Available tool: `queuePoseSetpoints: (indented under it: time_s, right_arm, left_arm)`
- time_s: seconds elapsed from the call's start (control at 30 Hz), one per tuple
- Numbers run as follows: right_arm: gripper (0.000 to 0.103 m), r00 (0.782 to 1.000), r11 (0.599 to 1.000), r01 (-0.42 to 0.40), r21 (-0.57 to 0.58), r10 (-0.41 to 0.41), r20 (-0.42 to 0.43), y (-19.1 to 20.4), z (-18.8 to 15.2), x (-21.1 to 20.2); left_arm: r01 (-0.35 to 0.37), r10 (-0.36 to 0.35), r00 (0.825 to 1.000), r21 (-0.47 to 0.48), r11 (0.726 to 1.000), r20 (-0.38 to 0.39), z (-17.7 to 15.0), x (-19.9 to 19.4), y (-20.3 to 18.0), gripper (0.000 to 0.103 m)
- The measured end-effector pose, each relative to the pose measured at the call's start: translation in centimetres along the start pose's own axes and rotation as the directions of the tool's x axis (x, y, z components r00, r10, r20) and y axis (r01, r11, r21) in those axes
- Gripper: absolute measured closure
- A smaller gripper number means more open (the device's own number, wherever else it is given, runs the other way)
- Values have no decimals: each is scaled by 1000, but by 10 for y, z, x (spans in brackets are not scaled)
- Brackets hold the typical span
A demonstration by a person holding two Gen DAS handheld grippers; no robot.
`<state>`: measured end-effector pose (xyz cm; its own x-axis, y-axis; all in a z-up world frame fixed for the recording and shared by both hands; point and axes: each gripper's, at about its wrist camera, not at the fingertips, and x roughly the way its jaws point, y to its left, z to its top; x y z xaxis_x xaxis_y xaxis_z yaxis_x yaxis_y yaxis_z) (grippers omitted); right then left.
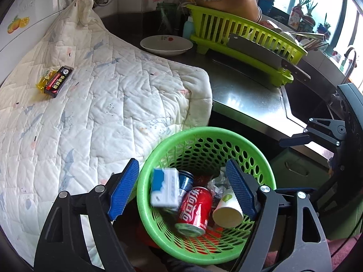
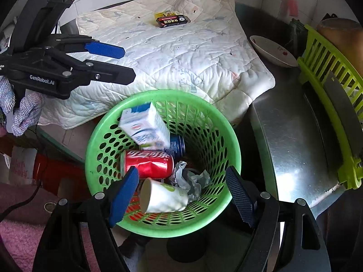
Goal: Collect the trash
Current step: 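Open both grippers over the green basket to drop the cup and carton, then grasp the yellow snack bag with the left gripper and lift it off the pad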
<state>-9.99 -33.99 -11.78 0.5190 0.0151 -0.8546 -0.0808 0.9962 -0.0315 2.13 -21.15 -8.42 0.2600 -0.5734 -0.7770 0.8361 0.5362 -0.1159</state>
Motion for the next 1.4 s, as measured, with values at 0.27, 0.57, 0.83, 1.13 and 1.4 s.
queuePoseSetpoints:
  time_s: [0.27, 0.57, 0.83, 1.13, 1.4]
  right_arm:
    - [27, 1000, 1000, -19, 13, 19, 24, 1, 20, 3]
    - [27, 998, 999, -28, -34, 30, 53, 8, 90, 15]
    - [27, 998, 997, -10, -77, 14, 59, 19, 167, 36]
    - [27, 998, 998, -6, -60, 10, 62, 28, 235, 63]
    - [27, 999, 1000, 8, -5, -7, 50, 22, 276, 85]
  left_arm:
    - [-82, 83, 996, -47, 996, 31, 12, -21, 41, 25]
    - [-218, 229, 971, -143, 965, 65, 49, -48, 127, 25]
    - [-246, 270, 960, -240, 939, 76, 94, -48, 218, 25]
    - [-264, 283, 958, -255, 930, 41, 139, -4, 295, 28]
    - [-229, 232, 973, -259, 938, -17, 163, 57, 340, 33]
